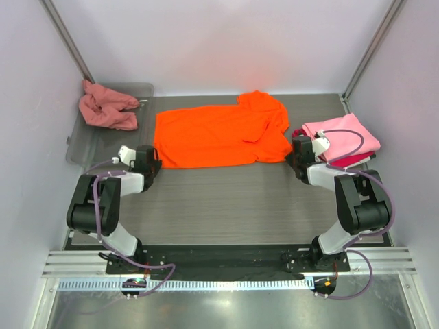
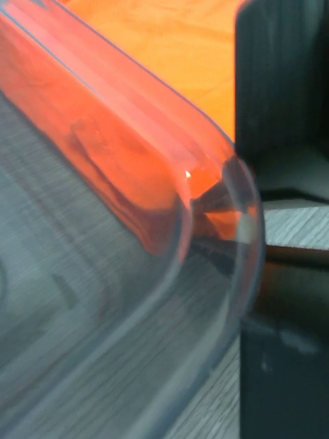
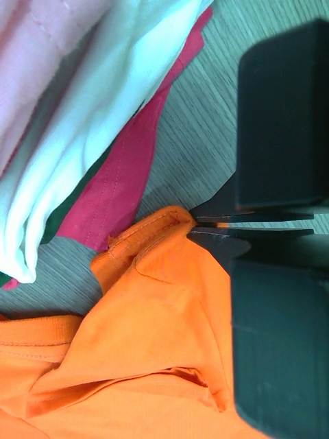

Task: Fold and stack the t-shirts
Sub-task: Fold the tshirt

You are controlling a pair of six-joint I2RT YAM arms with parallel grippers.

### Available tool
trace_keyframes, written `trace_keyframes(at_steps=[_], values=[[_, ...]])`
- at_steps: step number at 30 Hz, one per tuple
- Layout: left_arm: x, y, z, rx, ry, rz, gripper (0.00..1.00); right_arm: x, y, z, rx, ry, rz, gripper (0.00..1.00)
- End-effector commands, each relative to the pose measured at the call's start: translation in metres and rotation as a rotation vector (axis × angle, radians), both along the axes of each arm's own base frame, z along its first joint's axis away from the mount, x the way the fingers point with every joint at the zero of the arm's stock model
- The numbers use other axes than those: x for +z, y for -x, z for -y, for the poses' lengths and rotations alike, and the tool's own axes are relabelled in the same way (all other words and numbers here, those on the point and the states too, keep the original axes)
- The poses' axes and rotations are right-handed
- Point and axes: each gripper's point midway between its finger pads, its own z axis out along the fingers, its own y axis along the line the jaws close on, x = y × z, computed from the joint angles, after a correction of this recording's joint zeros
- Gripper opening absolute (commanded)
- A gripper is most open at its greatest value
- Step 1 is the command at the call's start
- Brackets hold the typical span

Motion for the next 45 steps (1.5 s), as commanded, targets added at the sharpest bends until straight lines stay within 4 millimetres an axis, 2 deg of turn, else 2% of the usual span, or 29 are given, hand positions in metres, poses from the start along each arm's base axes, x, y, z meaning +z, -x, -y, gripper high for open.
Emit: trace_keyframes(at_steps=[1, 3, 6, 8, 9, 12, 14, 15, 16, 18, 21, 22, 23, 24, 25, 27, 31, 33, 34, 36, 38, 41, 43, 44, 45], values=[[-0.02, 0.005, -0.007, 0.033, -0.012, -0.064, 0.13, 0.02, -0.009, 0.003, -0.011, 0.008, 0.078, 0.01], [-0.019, 0.008, -0.009, 0.038, -0.029, -0.08, 0.0, 0.022, -0.008, 0.005, -0.017, 0.015, 0.075, 0.01], [-0.005, 0.012, -0.019, 0.047, -0.093, -0.105, 0.0, 0.026, -0.004, 0.009, -0.029, 0.043, 0.044, 0.01], [0.007, 0.019, -0.026, 0.053, -0.129, -0.134, 0.0, 0.038, -0.005, 0.014, -0.049, 0.063, 0.043, 0.01], [0.017, 0.015, -0.028, 0.057, -0.13, -0.119, 0.0, 0.048, -0.01, 0.014, -0.052, 0.067, 0.057, 0.01], [0.035, 0.02, -0.033, 0.056, -0.115, -0.113, 0.0, 0.068, -0.008, 0.02, -0.078, 0.092, 0.069, 0.01], [0.039, 0.027, -0.034, 0.057, -0.103, -0.115, 0.0, 0.069, 0.002, 0.027, -0.101, 0.109, 0.043, 0.01], [0.045, 0.028, -0.031, 0.052, -0.09, -0.092, 0.0, 0.078, 0.004, 0.026, -0.101, 0.099, 0.063, 0.01], [0.037, 0.038, -0.031, 0.055, -0.078, -0.108, 0.0, 0.074, 0.012, 0.026, -0.096, 0.096, 0.046, 0.01], [0.035, 0.046, -0.028, 0.041, -0.064, -0.11, 0.0, 0.074, 0.021, 0.024, -0.082, 0.082, 0.044, 0.02], [0.03, 0.066, -0.026, 0.031, -0.05, -0.116, 0.0, 0.067, 0.047, 0.022, -0.062, 0.056, 0.02, 0.04], [0.035, 0.069, -0.024, 0.021, -0.04, -0.097, 0.0, 0.066, 0.061, 0.023, -0.056, 0.052, 0.016, 0.04], [0.026, 0.08, -0.022, 0.009, -0.032, -0.118, 0.0, 0.064, 0.068, 0.023, -0.056, 0.047, 0.012, 0.05], [0.026, 0.083, -0.02, 0.0, -0.022, -0.116, 0.0, 0.062, 0.074, 0.021, -0.04, 0.035, 0.01, 0.06], [0.024, 0.087, -0.016, -0.013, -0.01, -0.117, 0.0, 0.051, 0.084, 0.021, -0.031, 0.032, -0.012, 0.06], [0.02, 0.096, -0.013, -0.025, -0.003, -0.118, 0.0, 0.051, 0.092, 0.018, -0.024, 0.011, -0.002, 0.06], [0.013, 0.107, -0.007, -0.046, 0.018, -0.139, 0.0, 0.033, 0.109, 0.013, -0.007, -0.021, -0.064, 0.02], [0.004, 0.117, -0.008, -0.035, 0.025, -0.167, 0.0, 0.027, 0.118, 0.016, -0.027, -0.021, -0.093, 0.01], [0.001, 0.121, -0.009, -0.031, 0.024, -0.177, 0.0, 0.02, 0.128, 0.022, -0.053, -0.002, -0.131, 0.01], [-0.003, 0.128, -0.011, -0.011, 0.027, -0.186, 0.0, 0.023, 0.137, 0.03, -0.092, 0.007, -0.123, 0.01], [-0.011, 0.136, -0.012, -0.003, 0.03, -0.205, 0.0, 0.018, 0.152, 0.037, -0.138, 0.013, -0.142, 0.02], [-0.014, 0.144, -0.012, -0.002, 0.035, -0.214, 0.0, 0.019, 0.161, 0.037, -0.131, -0.006, -0.111, 0.19], [-0.012, 0.145, -0.015, 0.005, 0.023, -0.207, 0.0, 0.026, 0.162, 0.031, -0.089, -0.022, -0.082, 0.24], [-0.013, 0.147, -0.015, -0.001, 0.019, -0.211, 0.12, 0.029, 0.162, 0.031, -0.073, -0.011, -0.075, 0.39], [-0.011, 0.146, -0.015, -0.01, 0.014, -0.203, 0.23, 0.038, 0.159, 0.03, -0.063, -0.004, -0.05, 0.48]])
